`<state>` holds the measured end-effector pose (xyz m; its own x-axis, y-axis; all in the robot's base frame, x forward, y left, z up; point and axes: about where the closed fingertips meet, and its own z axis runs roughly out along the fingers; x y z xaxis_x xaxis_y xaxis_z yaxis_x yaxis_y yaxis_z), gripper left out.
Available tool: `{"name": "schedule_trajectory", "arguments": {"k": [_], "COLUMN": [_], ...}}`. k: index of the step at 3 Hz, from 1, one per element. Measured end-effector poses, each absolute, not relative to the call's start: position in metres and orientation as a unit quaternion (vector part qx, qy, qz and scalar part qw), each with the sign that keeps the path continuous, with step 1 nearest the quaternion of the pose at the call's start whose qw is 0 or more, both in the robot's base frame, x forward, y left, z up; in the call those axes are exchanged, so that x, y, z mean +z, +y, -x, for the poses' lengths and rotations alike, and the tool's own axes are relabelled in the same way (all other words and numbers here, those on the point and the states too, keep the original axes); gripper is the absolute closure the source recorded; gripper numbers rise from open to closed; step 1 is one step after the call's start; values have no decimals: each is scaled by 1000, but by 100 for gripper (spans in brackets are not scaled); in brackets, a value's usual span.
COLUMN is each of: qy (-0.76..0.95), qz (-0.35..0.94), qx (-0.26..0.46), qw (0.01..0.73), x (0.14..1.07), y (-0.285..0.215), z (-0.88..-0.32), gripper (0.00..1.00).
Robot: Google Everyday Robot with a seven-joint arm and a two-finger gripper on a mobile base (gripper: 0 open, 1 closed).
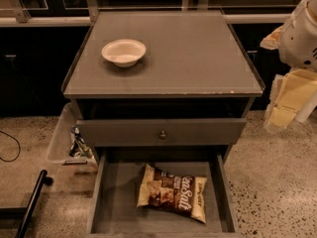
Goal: Pick brown chip bag from middle drawer and place on counter
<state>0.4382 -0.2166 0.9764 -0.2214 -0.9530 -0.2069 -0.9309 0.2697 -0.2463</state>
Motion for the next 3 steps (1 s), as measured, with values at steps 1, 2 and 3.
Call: {"name": "schedule_trajectory", "arguments": {"k": [1, 2, 3], "qy": [781, 782, 784], "qz": [603, 601, 598], "qx": [-34, -29, -12], "qw": [159, 162, 165], "x": [976, 971, 944], "y": [-217, -217, -214], "z": [-438, -439, -434], "gripper": [0, 0, 0]}}
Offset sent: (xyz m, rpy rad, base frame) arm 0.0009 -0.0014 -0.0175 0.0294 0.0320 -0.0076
